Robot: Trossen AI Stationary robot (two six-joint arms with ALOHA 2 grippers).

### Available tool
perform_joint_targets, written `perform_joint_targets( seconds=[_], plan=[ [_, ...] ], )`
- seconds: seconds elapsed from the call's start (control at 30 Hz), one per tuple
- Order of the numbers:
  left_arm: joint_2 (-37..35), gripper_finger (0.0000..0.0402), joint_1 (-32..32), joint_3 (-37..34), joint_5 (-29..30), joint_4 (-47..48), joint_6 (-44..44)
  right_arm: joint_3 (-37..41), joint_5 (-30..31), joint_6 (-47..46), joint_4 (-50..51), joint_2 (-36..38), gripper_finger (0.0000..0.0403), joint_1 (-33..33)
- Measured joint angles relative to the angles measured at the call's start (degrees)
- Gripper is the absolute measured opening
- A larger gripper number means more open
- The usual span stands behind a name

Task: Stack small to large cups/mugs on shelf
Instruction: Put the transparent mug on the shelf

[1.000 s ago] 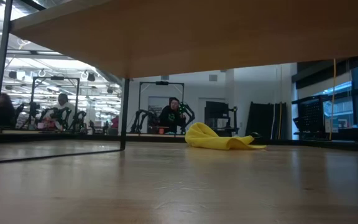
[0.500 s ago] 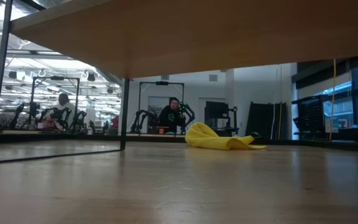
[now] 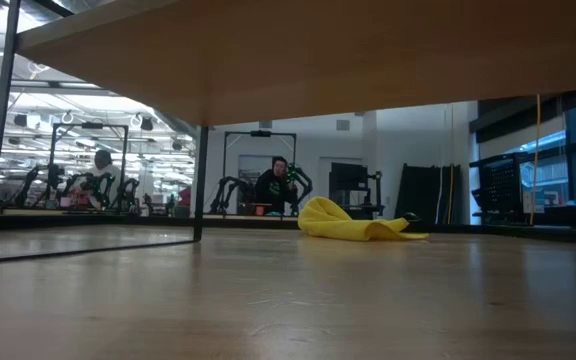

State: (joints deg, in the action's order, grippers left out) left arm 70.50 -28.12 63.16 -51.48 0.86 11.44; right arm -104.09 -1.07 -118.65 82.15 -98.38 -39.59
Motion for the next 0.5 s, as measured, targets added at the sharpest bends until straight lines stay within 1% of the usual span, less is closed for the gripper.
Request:
perform_joint_targets(
  seconds=[0.23,0.37,0.5],
  plan=[
    [0.0,0.0094,0.0,0.0,0.0,0.0,0.0,0.0,6.9,-1.2,0.5,0.1,0.0005,-0.8],
    [0.0,0.0094,0.0,0.0,0.0,0.0,0.0,0.0,8.7,-1.2,0.4,0.6,0.0006,-0.8],
    [0.0,0.0094,0.0,0.0,0.0,0.0,0.0,0.0,8.9,-1.1,0.3,1.0,0.0006,-0.8]
  ],
)
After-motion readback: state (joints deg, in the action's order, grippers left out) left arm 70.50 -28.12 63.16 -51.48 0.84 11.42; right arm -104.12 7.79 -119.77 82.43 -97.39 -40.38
